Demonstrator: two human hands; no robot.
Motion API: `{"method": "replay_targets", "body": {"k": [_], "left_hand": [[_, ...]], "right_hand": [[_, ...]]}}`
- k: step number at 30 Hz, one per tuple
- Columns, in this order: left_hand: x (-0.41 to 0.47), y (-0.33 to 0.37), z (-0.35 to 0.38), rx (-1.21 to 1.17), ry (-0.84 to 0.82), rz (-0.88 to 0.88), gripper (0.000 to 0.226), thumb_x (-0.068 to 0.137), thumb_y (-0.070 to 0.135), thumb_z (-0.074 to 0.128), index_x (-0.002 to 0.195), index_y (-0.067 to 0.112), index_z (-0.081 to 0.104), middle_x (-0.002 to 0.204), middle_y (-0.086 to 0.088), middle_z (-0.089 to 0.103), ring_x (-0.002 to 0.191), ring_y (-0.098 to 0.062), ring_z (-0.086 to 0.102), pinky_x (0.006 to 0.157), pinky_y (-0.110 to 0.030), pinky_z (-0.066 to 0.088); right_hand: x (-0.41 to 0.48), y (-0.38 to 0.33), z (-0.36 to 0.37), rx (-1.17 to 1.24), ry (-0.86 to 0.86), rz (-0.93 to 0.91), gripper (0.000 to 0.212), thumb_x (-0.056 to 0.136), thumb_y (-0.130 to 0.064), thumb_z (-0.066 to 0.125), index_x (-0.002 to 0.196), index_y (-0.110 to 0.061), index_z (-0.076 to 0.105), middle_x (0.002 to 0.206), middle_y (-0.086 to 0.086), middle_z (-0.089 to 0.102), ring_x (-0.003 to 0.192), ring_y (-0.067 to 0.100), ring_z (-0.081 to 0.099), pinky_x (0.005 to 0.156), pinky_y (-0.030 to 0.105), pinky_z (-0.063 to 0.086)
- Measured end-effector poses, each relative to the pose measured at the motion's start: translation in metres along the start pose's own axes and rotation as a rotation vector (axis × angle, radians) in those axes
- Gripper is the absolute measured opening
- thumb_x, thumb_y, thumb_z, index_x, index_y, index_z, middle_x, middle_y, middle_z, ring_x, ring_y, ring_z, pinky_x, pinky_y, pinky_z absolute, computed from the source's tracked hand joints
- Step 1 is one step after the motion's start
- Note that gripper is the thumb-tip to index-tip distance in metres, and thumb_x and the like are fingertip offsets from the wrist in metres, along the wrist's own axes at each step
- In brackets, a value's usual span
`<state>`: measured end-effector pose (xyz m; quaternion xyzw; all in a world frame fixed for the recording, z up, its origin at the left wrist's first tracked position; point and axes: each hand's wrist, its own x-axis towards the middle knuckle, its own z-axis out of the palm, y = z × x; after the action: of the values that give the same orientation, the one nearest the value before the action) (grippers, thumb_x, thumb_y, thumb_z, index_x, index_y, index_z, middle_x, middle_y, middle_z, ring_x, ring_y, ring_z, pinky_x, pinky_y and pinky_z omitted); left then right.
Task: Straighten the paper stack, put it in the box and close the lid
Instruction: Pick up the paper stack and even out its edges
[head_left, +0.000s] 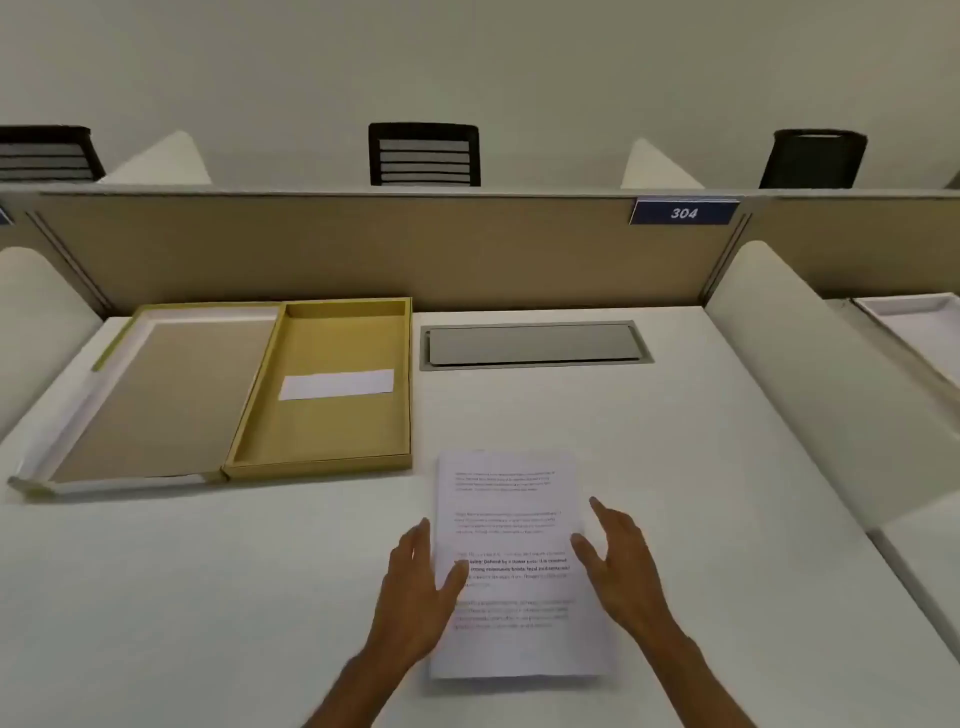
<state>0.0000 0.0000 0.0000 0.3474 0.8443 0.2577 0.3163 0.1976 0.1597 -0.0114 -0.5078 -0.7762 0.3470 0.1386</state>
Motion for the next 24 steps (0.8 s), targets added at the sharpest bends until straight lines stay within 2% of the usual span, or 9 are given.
{"method": "replay_targets", "body": {"k": [3,6,8,10,12,14,16,20,24], "left_hand": [[0.003,-0.004,0.014,-0.028,0.040,-0.217,0.074,0.096,0.046,0.053,0.152,0.005,0.026,0.154,-0.014,0.033,0.140,-0.028,0.036,0.110,-0.037,0.036],[0.005,0.001,0.022,-0.148,-0.016,-0.359,0.056,0.093,0.041,0.058,0.132,0.001,0.049,0.133,-0.016,0.054,0.118,-0.029,0.056,0.098,-0.040,0.050],[0.007,0.006,0.023,-0.225,-0.005,-0.422,0.052,0.091,0.040,0.059,0.124,-0.001,0.055,0.125,-0.016,0.059,0.109,-0.031,0.061,0.093,-0.043,0.053],[0.011,0.007,0.022,-0.318,0.017,-0.491,0.052,0.090,0.041,0.060,0.121,-0.002,0.058,0.119,-0.017,0.063,0.103,-0.032,0.064,0.088,-0.043,0.056],[0.015,0.006,0.021,-0.447,0.038,-0.554,0.049,0.090,0.039,0.060,0.118,-0.002,0.060,0.111,-0.017,0.068,0.092,-0.030,0.068,0.075,-0.039,0.058],[0.019,0.004,0.018,-0.604,0.025,-0.611,0.045,0.091,0.036,0.059,0.114,-0.002,0.061,0.104,-0.019,0.070,0.080,-0.029,0.068,0.059,-0.032,0.052],[0.025,0.000,0.017,-0.720,0.008,-0.657,0.044,0.091,0.035,0.057,0.112,-0.004,0.062,0.105,-0.023,0.071,0.080,-0.033,0.068,0.060,-0.033,0.051],[0.033,-0.003,0.016,-0.751,-0.013,-0.688,0.043,0.090,0.035,0.056,0.112,-0.001,0.064,0.102,-0.021,0.073,0.093,-0.039,0.071,0.076,-0.042,0.057],[0.036,-0.002,0.018,-0.724,-0.021,-0.634,0.047,0.090,0.036,0.057,0.122,0.001,0.058,0.103,-0.019,0.072,0.088,-0.035,0.071,0.066,-0.036,0.055]], "right_hand": [[-0.001,0.008,0.010,0.011,-0.059,0.198,0.051,0.097,-0.039,0.060,0.140,-0.014,0.048,0.136,0.013,0.055,0.118,0.024,0.059,0.090,0.029,0.046],[0.001,0.007,0.017,-0.018,-0.167,0.380,0.054,0.097,-0.045,0.057,0.136,-0.008,0.050,0.134,0.015,0.059,0.117,0.029,0.060,0.090,0.033,0.045],[0.005,0.003,0.018,0.029,-0.167,0.457,0.050,0.096,-0.047,0.055,0.125,-0.007,0.057,0.126,0.013,0.065,0.109,0.029,0.063,0.088,0.034,0.049],[0.011,0.004,0.020,0.134,-0.153,0.539,0.049,0.094,-0.048,0.057,0.111,-0.003,0.061,0.115,0.015,0.069,0.099,0.030,0.066,0.090,0.044,0.055],[0.017,0.006,0.021,0.266,-0.123,0.628,0.058,0.092,-0.048,0.060,0.119,0.002,0.059,0.118,0.020,0.068,0.102,0.036,0.067,0.093,0.051,0.056],[0.023,0.006,0.020,0.327,-0.109,0.674,0.067,0.091,-0.051,0.061,0.131,0.003,0.054,0.127,0.022,0.064,0.110,0.040,0.065,0.096,0.052,0.054],[0.027,0.005,0.020,0.346,-0.114,0.694,0.072,0.091,-0.054,0.059,0.136,0.002,0.050,0.131,0.023,0.061,0.113,0.040,0.063,0.098,0.051,0.053],[0.035,0.006,0.021,0.388,-0.168,0.692,0.070,0.092,-0.055,0.057,0.133,0.002,0.054,0.126,0.022,0.064,0.109,0.040,0.065,0.097,0.052,0.053],[0.038,0.007,0.019,0.357,-0.230,0.667,0.067,0.092,-0.057,0.055,0.128,0.000,0.060,0.121,0.019,0.069,0.105,0.037,0.068,0.094,0.049,0.056]]}}
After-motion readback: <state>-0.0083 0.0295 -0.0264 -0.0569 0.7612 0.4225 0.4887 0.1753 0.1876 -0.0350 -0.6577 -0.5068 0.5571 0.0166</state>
